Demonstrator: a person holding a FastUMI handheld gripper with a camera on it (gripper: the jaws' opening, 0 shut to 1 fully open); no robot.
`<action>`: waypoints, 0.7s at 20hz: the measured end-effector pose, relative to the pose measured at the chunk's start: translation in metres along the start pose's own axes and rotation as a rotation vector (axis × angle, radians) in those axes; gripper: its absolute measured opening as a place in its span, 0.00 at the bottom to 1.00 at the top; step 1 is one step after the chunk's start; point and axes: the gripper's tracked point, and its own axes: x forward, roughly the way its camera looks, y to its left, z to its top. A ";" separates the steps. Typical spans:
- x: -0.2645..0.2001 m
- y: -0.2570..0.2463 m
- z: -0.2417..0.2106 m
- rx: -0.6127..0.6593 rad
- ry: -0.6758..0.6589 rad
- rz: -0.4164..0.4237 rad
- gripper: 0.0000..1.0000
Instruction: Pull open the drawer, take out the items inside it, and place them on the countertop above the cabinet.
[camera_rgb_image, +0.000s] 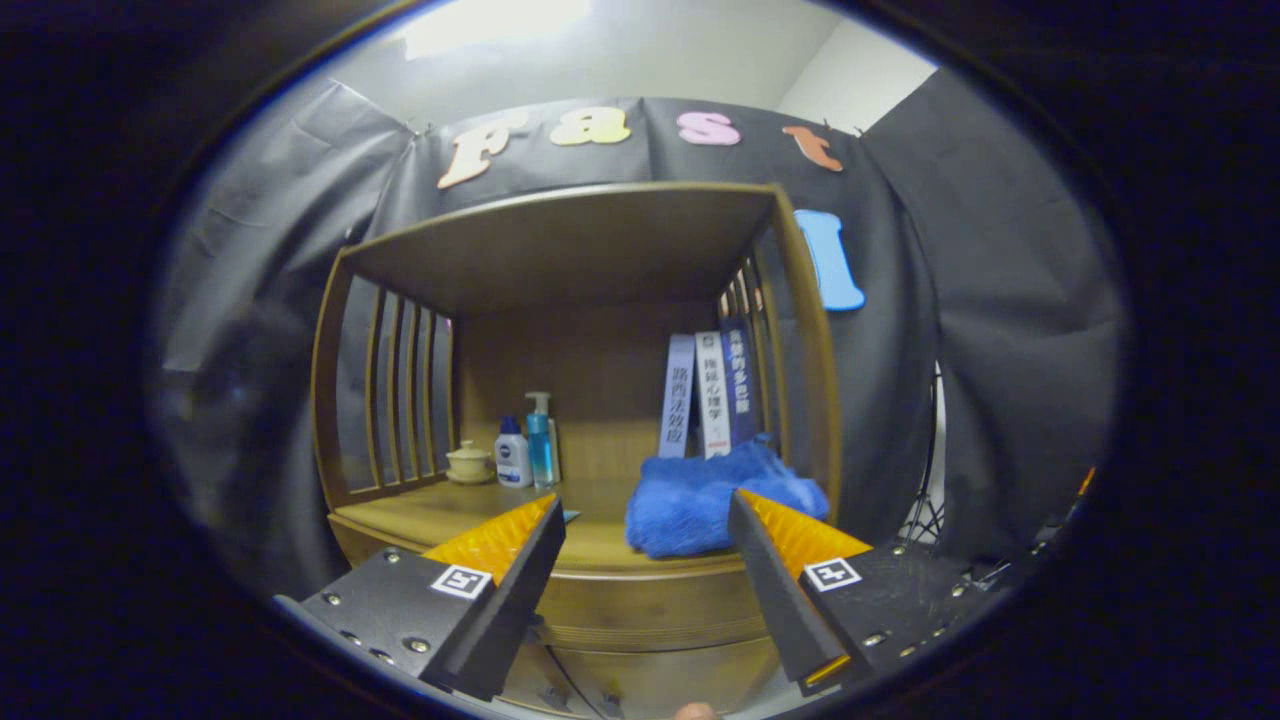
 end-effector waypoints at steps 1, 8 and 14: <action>-0.007 -0.012 0.008 -0.004 -0.020 0.004 0.98; -0.049 -0.080 0.009 -0.013 -0.030 0.058 0.98; -0.089 -0.116 -0.019 0.001 0.009 0.125 0.98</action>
